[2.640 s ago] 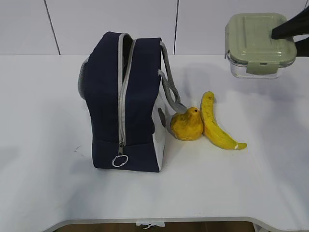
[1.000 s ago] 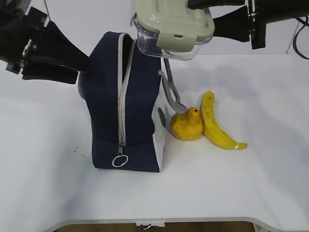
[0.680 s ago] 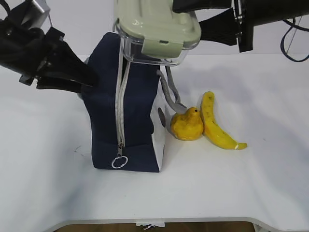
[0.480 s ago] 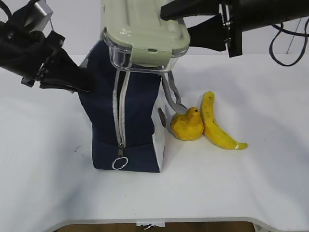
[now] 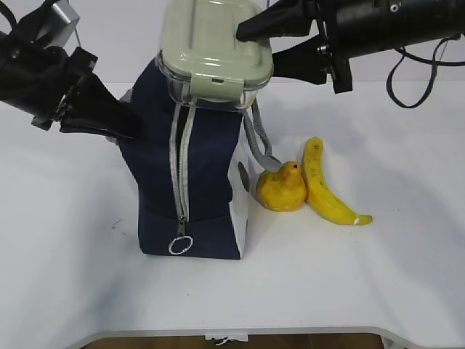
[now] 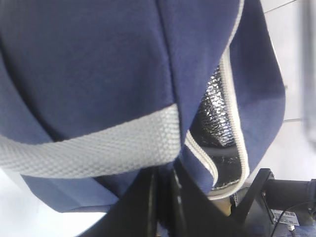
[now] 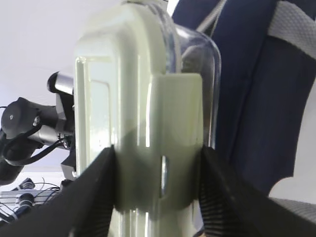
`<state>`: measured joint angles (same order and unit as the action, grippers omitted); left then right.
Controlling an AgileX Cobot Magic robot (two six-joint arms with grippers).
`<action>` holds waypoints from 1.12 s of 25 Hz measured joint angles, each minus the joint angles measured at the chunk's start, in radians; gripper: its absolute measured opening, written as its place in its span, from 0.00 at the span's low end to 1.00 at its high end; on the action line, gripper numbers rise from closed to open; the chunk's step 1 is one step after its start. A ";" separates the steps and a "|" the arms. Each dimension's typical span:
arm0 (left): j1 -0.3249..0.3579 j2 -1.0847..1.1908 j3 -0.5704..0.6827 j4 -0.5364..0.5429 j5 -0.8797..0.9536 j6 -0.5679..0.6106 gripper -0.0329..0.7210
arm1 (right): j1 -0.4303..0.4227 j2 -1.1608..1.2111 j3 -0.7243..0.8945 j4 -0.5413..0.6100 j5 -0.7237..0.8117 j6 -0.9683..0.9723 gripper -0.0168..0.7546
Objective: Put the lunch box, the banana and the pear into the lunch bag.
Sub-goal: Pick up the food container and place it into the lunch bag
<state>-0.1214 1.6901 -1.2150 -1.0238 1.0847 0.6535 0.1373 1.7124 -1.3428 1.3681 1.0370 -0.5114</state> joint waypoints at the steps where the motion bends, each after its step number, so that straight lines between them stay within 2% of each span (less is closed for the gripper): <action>1: 0.000 0.000 0.000 0.000 0.000 0.000 0.04 | 0.000 0.007 0.000 0.009 0.002 0.000 0.50; 15: 0.000 0.000 0.000 0.000 0.000 0.002 0.04 | 0.001 0.061 0.000 0.068 0.008 -0.034 0.50; 28: 0.000 0.000 -0.001 0.002 0.000 0.002 0.04 | 0.037 0.067 0.000 0.062 -0.021 -0.082 0.50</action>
<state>-0.1214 1.6901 -1.2164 -1.0220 1.0847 0.6553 0.1741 1.7799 -1.3428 1.4297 1.0159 -0.5937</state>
